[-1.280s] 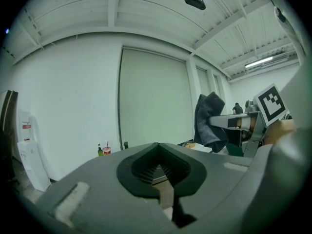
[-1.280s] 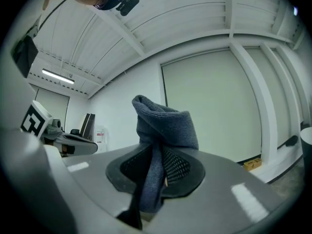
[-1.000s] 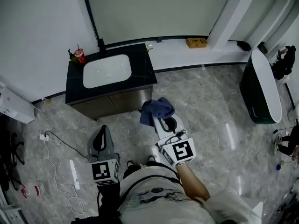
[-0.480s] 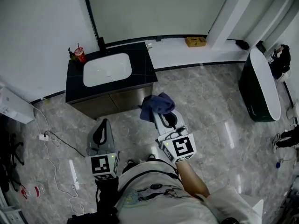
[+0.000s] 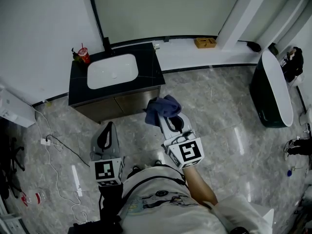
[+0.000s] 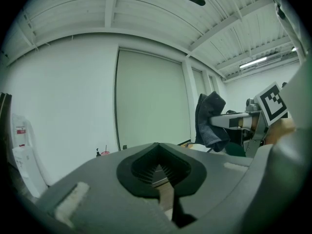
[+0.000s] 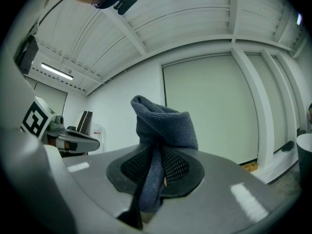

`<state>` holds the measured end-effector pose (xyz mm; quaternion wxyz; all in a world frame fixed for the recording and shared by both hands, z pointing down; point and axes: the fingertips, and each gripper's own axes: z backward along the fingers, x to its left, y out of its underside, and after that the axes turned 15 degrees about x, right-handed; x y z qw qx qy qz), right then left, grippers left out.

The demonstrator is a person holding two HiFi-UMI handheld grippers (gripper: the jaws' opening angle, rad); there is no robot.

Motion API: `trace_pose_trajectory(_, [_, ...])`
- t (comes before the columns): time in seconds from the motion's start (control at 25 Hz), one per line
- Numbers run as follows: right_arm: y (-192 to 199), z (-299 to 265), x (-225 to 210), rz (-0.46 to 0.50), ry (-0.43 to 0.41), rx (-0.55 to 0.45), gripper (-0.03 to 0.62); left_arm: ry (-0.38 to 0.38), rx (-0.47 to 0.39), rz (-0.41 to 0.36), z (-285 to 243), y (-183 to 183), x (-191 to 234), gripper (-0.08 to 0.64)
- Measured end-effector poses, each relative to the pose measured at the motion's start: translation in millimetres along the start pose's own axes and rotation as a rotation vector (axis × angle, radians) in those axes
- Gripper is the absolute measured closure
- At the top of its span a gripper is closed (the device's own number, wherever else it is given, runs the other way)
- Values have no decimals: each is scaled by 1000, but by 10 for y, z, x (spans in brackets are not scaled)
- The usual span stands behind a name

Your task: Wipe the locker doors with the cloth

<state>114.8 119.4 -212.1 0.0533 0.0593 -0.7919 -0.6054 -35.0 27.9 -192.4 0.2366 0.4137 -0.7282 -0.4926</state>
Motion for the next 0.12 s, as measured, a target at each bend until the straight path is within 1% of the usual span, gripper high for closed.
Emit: trace_pose_trajectory(0.12, [9,-15,15,1,-2,5,532,0,-2,0,-3,-2,9,558])
